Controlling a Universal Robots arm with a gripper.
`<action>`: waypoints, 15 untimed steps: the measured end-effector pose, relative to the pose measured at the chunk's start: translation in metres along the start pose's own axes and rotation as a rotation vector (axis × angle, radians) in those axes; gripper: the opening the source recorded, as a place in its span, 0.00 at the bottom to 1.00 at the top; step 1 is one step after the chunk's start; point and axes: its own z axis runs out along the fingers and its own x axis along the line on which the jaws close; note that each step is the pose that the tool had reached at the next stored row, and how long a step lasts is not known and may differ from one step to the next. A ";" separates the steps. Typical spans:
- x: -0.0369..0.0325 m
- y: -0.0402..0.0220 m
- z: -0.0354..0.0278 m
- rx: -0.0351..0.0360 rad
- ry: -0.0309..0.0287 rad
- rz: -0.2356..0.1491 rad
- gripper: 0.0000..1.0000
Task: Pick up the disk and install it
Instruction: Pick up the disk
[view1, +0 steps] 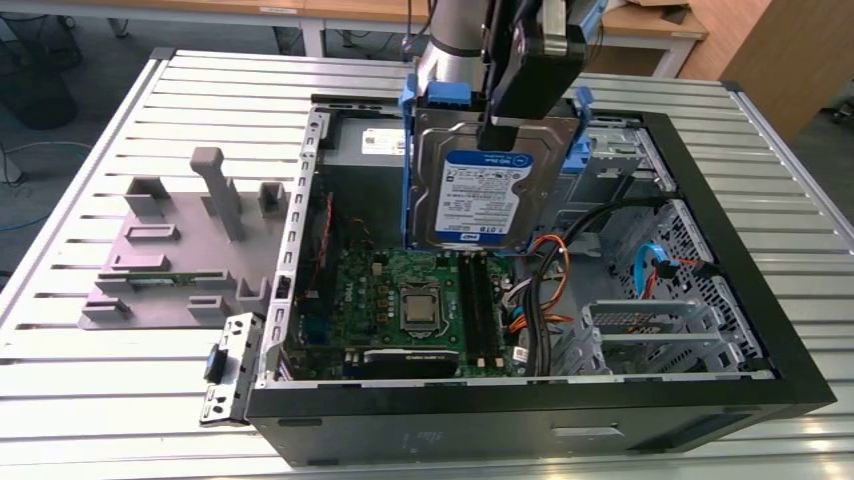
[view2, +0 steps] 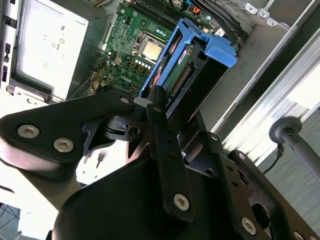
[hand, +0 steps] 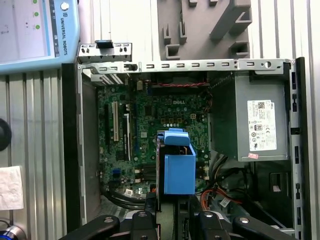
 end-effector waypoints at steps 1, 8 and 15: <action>0.0006 -0.0001 0.0002 0.0000 0.0000 0.000 0.35; 0.0046 -0.0003 0.0011 0.0000 0.0000 0.000 0.35; 0.0062 -0.0004 0.0015 0.0000 -0.0002 0.000 0.35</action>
